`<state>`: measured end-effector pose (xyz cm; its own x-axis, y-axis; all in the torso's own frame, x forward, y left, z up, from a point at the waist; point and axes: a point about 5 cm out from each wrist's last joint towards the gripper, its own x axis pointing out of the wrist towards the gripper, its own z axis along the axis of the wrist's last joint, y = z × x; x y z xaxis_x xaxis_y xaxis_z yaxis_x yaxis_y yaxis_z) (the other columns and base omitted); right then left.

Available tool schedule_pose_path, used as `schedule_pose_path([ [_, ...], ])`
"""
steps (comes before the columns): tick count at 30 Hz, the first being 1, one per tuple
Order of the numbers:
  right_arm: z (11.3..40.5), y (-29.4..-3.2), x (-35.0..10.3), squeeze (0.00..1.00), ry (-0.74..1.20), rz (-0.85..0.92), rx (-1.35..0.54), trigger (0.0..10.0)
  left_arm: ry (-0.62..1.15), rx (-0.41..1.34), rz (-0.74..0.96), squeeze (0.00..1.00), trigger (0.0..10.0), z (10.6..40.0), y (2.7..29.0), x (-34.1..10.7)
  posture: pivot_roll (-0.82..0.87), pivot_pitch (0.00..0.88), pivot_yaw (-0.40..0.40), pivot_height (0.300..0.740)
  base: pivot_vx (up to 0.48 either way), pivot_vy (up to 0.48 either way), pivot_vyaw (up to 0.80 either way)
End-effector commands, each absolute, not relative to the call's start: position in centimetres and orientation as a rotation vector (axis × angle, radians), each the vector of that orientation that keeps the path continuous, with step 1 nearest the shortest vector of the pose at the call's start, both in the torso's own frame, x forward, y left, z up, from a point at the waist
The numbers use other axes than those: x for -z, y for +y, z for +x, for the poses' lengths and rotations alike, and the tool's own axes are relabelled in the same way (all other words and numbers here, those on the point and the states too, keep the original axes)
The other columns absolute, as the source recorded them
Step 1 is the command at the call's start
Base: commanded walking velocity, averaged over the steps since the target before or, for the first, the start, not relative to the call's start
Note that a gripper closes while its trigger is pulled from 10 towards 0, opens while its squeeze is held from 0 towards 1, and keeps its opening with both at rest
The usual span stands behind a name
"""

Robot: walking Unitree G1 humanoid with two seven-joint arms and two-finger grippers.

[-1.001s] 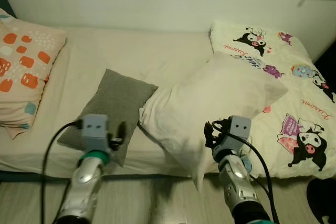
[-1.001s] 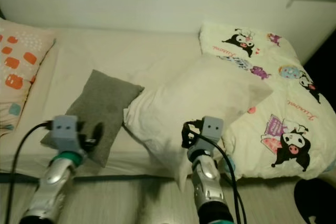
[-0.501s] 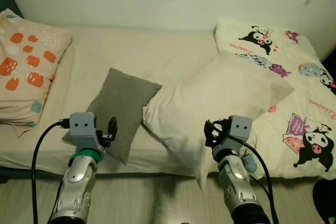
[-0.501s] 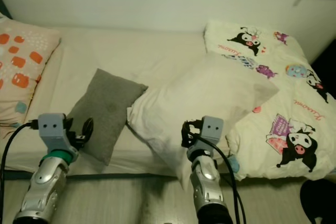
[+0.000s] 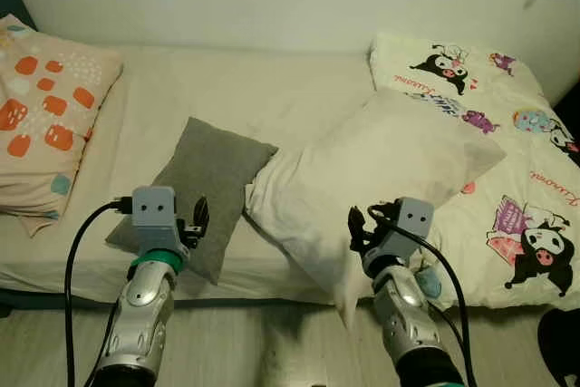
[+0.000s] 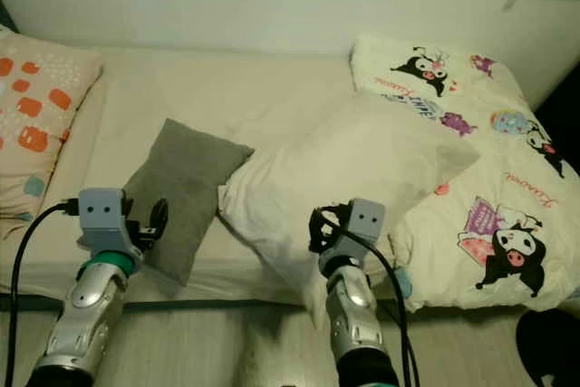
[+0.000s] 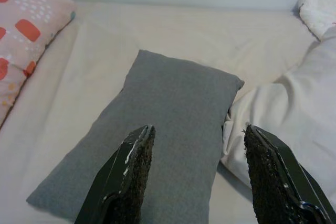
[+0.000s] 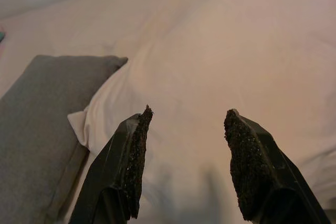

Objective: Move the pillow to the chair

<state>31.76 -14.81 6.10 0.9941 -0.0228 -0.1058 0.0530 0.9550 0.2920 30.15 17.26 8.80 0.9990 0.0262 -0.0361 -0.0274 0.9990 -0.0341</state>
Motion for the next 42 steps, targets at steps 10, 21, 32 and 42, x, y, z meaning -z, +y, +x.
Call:
schedule_pose_path([
  [10, 31.7, -16.2, -6.0, 0.00, 0.100, 0.290, 0.127, 10.0, 0.041, 0.025, -0.001, 0.00, 10.0, 30.7, 16.5, -9.0, 0.03, 0.023, 0.036, 0.740, 0.000, 0.000, 0.00],
  [21, 31.7, -16.2, -5.6, 0.00, 0.131, 0.255, 0.112, 10.0, 0.052, 0.012, 0.018, 0.00, 10.0, 30.3, 16.3, -9.0, 0.05, 0.031, 0.017, 0.740, 0.000, 0.000, 0.00],
  [32, 32.0, -15.9, -5.9, 0.00, 0.126, 0.250, 0.102, 10.0, 0.062, 0.005, 0.021, 0.00, 10.0, 31.0, 15.6, -9.1, 0.04, 0.022, 0.013, 0.740, 0.000, 0.261, 0.00],
  [42, 31.7, -15.4, -5.5, 0.00, 0.138, 0.255, 0.101, 10.0, 0.065, 0.011, 0.018, 0.00, 10.0, 30.8, 15.9, -9.1, 0.05, 0.043, 0.027, 0.740, 0.000, 0.480, 0.00],
])
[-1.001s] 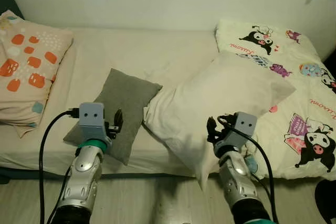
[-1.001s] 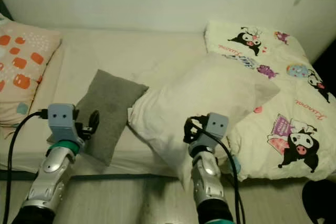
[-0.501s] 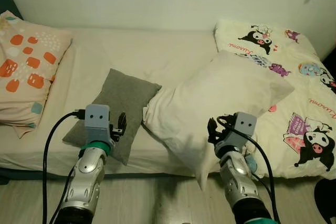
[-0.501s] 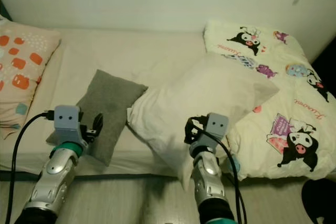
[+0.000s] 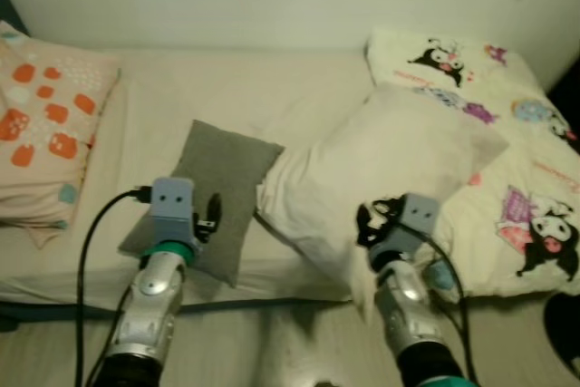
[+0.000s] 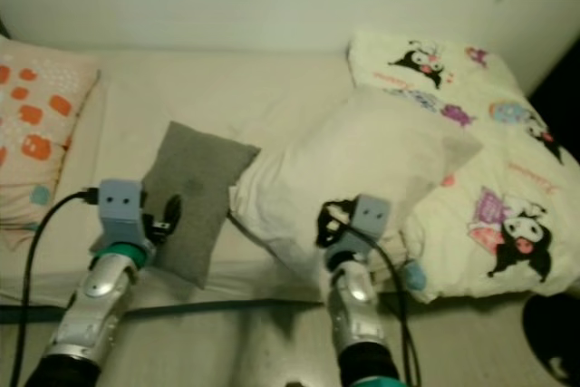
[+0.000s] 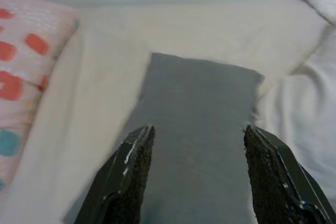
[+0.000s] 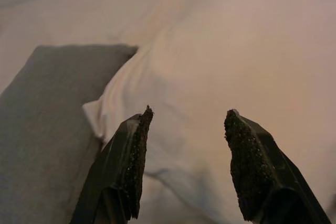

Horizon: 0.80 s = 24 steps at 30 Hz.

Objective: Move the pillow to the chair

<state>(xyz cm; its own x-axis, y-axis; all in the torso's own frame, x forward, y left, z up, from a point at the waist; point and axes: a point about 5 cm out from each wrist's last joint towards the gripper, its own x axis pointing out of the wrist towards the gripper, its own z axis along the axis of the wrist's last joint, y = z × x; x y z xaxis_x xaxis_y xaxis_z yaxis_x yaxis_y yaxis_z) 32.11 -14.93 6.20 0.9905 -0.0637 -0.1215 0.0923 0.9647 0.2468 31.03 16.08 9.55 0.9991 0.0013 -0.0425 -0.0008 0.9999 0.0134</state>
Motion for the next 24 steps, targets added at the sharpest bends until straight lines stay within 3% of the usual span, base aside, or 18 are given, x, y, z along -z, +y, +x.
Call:
schedule_pose_path([
  [1, 31.68, -15.35, -5.55, 0.00, 0.138, 0.255, 0.101, 10.0, 0.065, 0.011, 0.018, 0.00, 10.0, 30.77, 15.91, -9.13, 0.05, 0.043, 0.027, 0.740, 0.000, 0.480, 0.00],
  [21, 31.19, -14.88, -4.81, 0.00, 0.168, 0.263, 0.116, 10.0, 0.079, 0.028, 0.048, 0.00, 10.0, 30.88, 16.39, -9.39, 0.06, 0.053, 0.056, 0.740, 0.000, 0.480, 0.00],
  [24, 31.12, -14.65, -4.75, 0.00, 0.170, 0.267, 0.118, 10.0, 0.111, 0.049, 0.046, 0.00, 10.0, 30.89, 16.36, -9.28, 0.06, 0.057, 0.063, 0.740, 0.000, -0.133, 0.00],
])
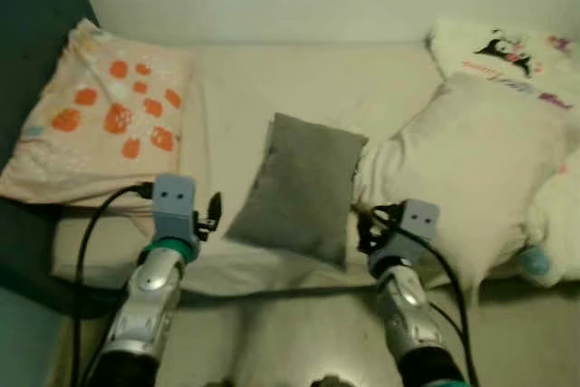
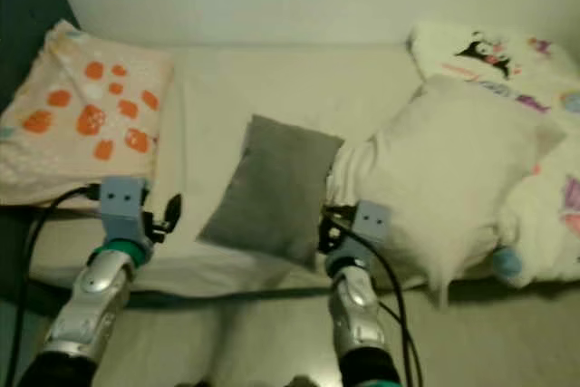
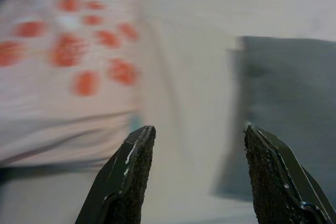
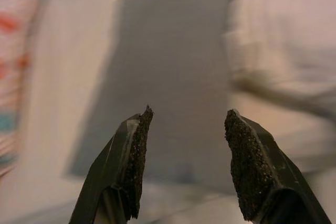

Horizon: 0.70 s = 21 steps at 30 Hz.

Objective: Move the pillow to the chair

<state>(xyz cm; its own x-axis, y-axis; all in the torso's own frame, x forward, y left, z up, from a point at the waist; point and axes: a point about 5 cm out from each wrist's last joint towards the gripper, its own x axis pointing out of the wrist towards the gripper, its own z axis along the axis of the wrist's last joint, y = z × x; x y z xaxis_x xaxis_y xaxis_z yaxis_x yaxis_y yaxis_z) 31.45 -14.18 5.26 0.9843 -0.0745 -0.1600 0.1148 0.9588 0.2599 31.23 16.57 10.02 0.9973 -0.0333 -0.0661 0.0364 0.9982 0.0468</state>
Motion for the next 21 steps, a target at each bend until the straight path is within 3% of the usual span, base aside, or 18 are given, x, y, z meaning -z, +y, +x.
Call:
schedule_pose_path([
  [1, 31.12, -14.65, -4.75, 0.00, 0.170, 0.267, 0.118, 10.0, 0.111, 0.049, 0.046, 0.00, 10.0, 30.89, 16.36, -9.28, 0.06, 0.057, 0.063, 0.740, 0.000, -0.398, 0.00],
  [19, 30.56, -14.55, -4.30, 0.00, 0.179, 0.271, 0.131, 10.0, 0.187, 0.053, 0.043, 0.00, 10.0, 30.58, 16.74, -8.46, 0.06, 0.061, 0.081, 0.740, 0.000, -0.479, 0.00],
  [21, 30.55, -14.56, -4.28, 0.00, 0.180, 0.271, 0.132, 10.0, 0.192, 0.036, 0.033, 0.00, 10.0, 30.62, 16.83, -8.39, 0.06, 0.063, 0.081, 0.740, 0.000, 0.000, 0.00],
])
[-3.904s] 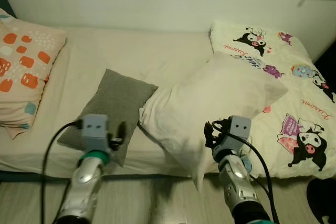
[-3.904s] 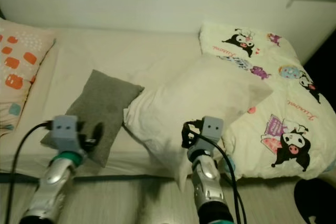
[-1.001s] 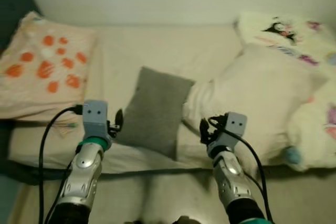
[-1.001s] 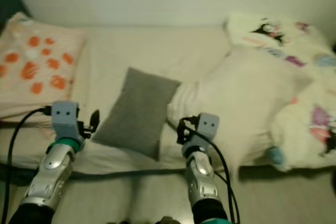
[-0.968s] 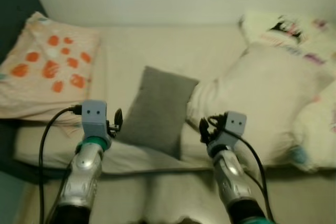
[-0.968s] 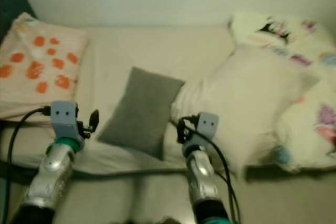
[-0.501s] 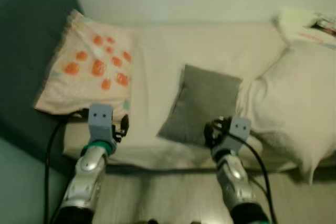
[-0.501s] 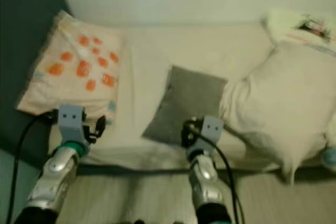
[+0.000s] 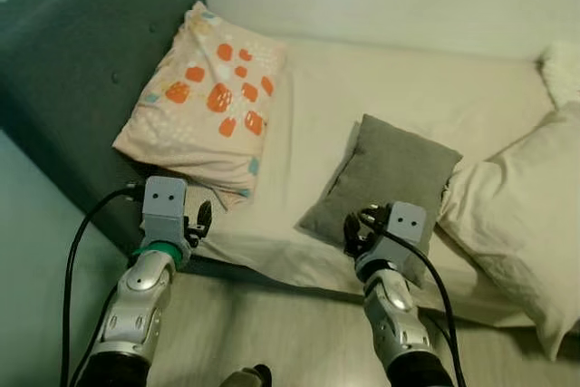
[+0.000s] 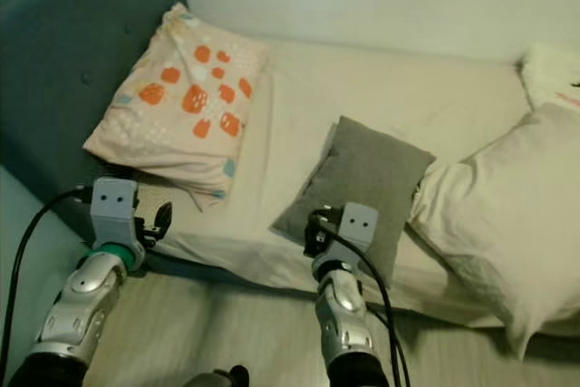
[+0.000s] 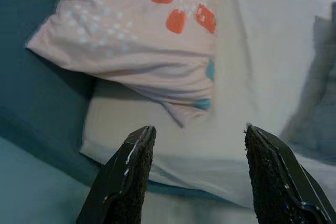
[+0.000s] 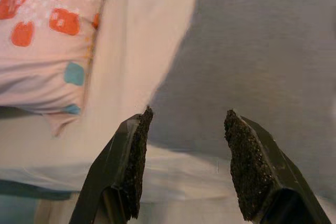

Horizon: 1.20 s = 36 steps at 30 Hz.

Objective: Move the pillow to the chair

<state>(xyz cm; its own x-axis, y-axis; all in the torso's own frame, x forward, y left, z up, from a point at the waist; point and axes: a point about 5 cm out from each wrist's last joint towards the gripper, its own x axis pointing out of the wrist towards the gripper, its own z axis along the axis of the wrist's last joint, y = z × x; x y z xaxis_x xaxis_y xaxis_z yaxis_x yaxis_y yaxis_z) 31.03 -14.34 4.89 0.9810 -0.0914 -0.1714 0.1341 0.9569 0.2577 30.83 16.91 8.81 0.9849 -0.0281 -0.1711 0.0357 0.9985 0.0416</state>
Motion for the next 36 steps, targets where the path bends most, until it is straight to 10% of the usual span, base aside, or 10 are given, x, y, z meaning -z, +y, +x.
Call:
schedule_pose_path([
  [1, 30.6, -14.5, -4.3, 0.00, 0.181, 0.271, 0.132, 10.0, 0.202, 0.024, 0.046, 0.00, 10.0, 30.7, 16.9, -8.3, 0.06, 0.063, 0.081, 0.740, 0.000, 0.000, 0.00],
  [36, 31.9, -13.4, -5.3, 0.00, 0.194, 0.229, 0.074, 10.0, 0.099, 0.001, 0.084, 0.00, 10.0, 30.9, 17.7, -9.9, 0.08, 0.046, 0.055, 0.740, 0.138, 0.000, 0.16],
])
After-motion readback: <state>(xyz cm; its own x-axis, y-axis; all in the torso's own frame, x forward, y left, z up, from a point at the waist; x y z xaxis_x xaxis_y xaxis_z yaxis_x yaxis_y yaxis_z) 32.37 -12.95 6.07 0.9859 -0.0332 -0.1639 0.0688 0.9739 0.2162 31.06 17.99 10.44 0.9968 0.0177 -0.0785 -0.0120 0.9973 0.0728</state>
